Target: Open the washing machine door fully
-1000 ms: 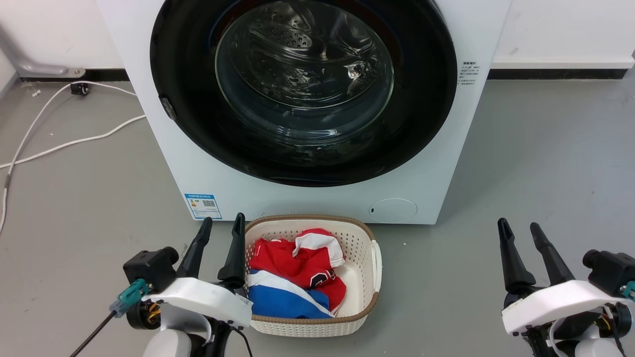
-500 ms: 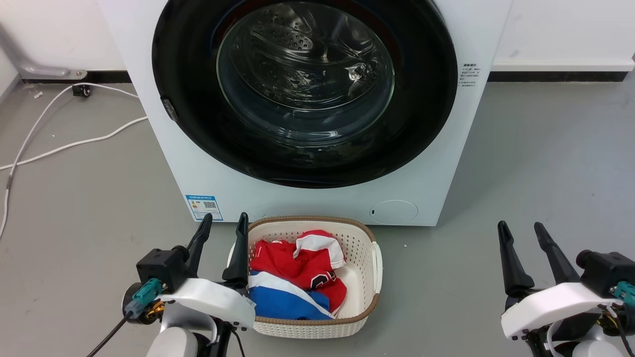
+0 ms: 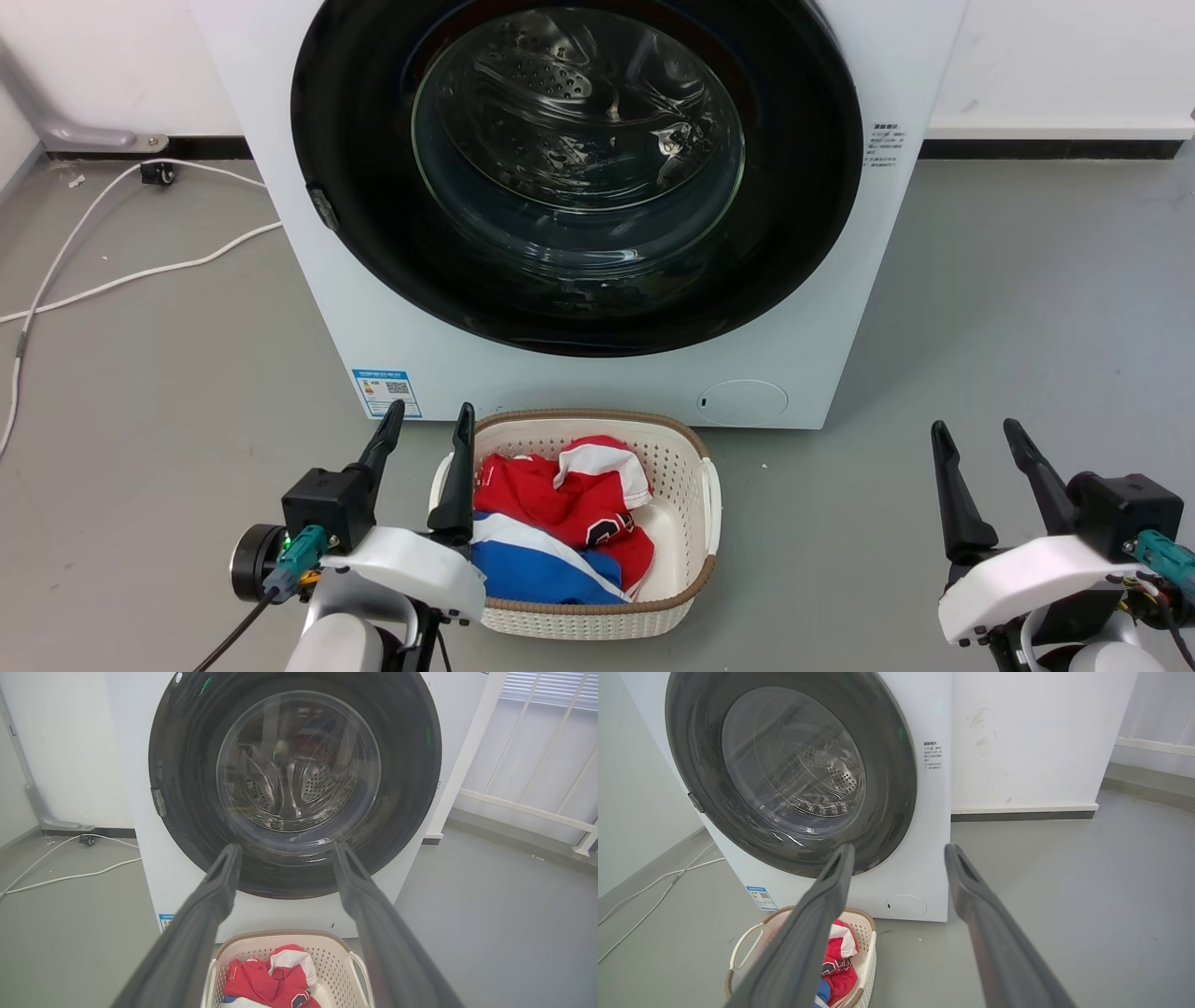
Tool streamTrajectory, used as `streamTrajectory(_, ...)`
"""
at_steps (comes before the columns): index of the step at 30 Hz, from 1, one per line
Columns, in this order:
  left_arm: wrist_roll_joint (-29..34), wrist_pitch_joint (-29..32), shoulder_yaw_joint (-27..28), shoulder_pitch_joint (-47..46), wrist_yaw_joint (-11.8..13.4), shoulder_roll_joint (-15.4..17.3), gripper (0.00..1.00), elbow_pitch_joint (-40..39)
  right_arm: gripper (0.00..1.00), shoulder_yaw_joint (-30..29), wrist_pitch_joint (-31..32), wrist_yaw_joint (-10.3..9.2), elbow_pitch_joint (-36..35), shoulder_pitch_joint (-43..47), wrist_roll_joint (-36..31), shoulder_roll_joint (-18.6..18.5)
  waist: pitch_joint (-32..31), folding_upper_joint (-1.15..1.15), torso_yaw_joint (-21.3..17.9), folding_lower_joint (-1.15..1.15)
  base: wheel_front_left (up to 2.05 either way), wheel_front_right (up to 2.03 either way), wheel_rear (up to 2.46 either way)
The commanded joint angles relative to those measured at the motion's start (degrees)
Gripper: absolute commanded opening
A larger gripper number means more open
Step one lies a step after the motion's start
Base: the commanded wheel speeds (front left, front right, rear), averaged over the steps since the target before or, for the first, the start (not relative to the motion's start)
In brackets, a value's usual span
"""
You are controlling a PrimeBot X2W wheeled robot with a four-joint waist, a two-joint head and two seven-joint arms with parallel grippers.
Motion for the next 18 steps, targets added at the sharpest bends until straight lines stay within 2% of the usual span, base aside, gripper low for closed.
streamTrajectory(1,0.90,-0.40,-0.16,-0.78,-0.05,0.15,1.00,-0.01,1.00,0.04,-0.40,0.12,-0.50,0.45,-0.86,0.16,0.00,0.00,-0.01,0.00,0.00,0.00,0.00)
streamTrajectory(18,6.32,-2.25,-0.24,-1.20,0.00,-0.29,1.00,2.24,1.00,-0.44,-1.35,0.07,-1.08,1.23,-6.01,0.23,0.06,0.00,0.26,0.00,0.00,0.00,0.00)
